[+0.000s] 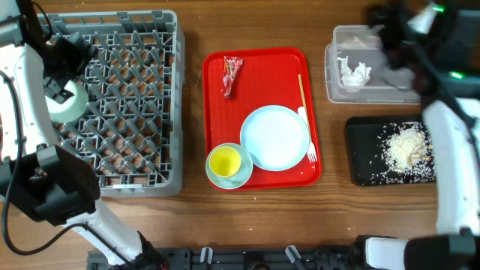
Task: Sort waste into correct bins and load items into the dishwasher rack
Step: 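Grasp the red snack wrapper on the red tray with the right gripper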
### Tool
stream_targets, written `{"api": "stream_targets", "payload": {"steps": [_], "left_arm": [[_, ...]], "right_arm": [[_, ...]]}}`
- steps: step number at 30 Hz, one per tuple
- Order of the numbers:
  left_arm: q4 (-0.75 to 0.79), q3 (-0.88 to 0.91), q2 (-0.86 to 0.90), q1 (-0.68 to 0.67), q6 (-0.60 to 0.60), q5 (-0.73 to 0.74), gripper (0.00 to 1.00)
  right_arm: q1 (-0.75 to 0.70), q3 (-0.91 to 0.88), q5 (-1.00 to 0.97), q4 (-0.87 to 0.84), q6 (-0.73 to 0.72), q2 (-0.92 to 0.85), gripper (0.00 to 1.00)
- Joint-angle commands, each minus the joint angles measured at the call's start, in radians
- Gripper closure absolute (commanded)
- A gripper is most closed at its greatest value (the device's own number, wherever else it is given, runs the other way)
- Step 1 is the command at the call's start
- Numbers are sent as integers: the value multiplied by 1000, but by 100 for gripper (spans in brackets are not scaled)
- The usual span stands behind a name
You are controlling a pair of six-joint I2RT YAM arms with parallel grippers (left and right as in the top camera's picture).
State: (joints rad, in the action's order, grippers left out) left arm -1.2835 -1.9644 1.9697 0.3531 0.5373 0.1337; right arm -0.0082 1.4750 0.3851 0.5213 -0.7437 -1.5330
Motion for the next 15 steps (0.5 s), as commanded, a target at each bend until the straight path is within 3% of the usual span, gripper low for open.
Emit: {"api": "stream_targets", "payload": {"steps": [1, 6, 9, 15], "left_arm": [[0, 1, -32, 3, 10, 14, 0], [0, 1, -32, 3, 10, 14, 0], [0, 1, -32, 3, 10, 14, 0], [0, 1, -32, 3, 10, 14, 0]], "right_arm": [[198, -2, 89, -10, 197, -141, 14], [401, 108, -5, -8, 272, -406, 21], [482, 235, -198, 52, 238, -541, 29], [554, 257, -391, -61, 157, -605, 50]]}}
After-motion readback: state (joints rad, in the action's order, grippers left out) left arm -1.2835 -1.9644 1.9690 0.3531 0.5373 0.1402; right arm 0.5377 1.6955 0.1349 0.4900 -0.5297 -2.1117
